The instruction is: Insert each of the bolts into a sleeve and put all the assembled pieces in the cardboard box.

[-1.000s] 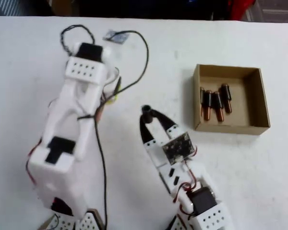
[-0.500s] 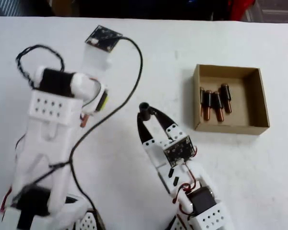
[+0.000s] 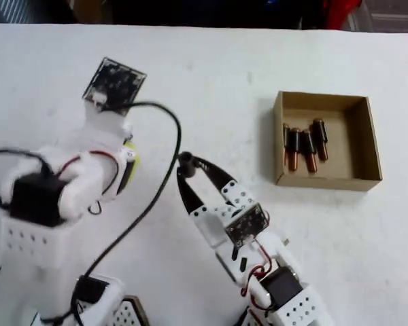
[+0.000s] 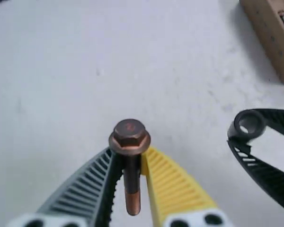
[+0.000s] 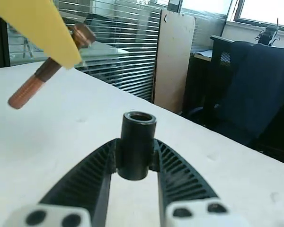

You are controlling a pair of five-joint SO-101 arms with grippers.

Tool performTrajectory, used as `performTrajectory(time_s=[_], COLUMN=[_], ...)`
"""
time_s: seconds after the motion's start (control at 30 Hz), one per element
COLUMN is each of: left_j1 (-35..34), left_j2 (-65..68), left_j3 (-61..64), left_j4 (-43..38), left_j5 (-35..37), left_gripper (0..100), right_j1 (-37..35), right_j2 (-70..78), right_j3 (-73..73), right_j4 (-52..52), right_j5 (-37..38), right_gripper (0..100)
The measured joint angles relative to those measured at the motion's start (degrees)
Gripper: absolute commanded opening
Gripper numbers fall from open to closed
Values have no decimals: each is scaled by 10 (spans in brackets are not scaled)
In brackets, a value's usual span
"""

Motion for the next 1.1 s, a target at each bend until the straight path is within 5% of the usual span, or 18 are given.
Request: performTrajectory(time_s=[0.37,0.63,1.1], left_j1=[56,79,188], left_j2=[-200,-263,-265], left_j3=[235,334,339], left_j4=[-251,-415,-519], left_j5=[2,81,106], left_gripper=[23,23,23], right_j1=[-4,9,18], right_j2=[0,0,0], right_j3=[0,0,0], right_j4=[10,10,10], right_j5=[0,-37,-67], right_gripper=[17,17,17])
